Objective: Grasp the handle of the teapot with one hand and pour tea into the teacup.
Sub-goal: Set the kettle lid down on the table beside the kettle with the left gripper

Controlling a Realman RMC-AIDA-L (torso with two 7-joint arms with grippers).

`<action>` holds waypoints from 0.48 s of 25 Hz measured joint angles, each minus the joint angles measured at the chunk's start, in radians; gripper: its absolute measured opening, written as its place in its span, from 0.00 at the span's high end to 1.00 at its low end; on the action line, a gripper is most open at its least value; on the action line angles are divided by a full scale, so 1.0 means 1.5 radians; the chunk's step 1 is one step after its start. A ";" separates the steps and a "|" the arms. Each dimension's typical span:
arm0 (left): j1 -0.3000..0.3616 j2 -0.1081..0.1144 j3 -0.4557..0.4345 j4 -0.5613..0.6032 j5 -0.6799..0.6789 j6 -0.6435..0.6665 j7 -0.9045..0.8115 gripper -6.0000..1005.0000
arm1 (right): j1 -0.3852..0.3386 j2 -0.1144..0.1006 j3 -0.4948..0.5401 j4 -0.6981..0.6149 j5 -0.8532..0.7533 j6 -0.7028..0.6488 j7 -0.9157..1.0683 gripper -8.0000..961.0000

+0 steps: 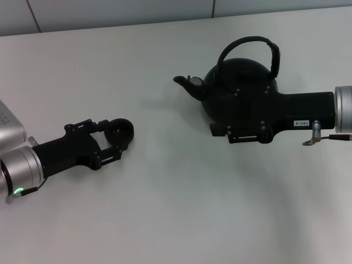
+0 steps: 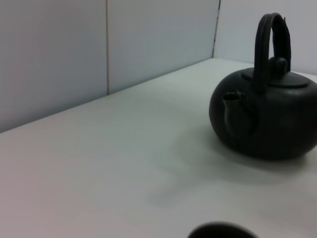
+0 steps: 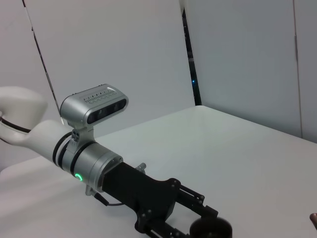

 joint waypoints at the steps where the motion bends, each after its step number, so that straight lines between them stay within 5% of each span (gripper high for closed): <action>1: -0.001 0.001 0.002 0.000 0.002 0.000 -0.003 0.21 | 0.000 0.000 0.000 0.000 0.000 0.000 0.000 0.25; 12: -0.002 0.003 0.013 0.002 0.003 0.005 -0.012 0.19 | 0.001 0.000 0.000 -0.001 0.000 0.001 0.000 0.25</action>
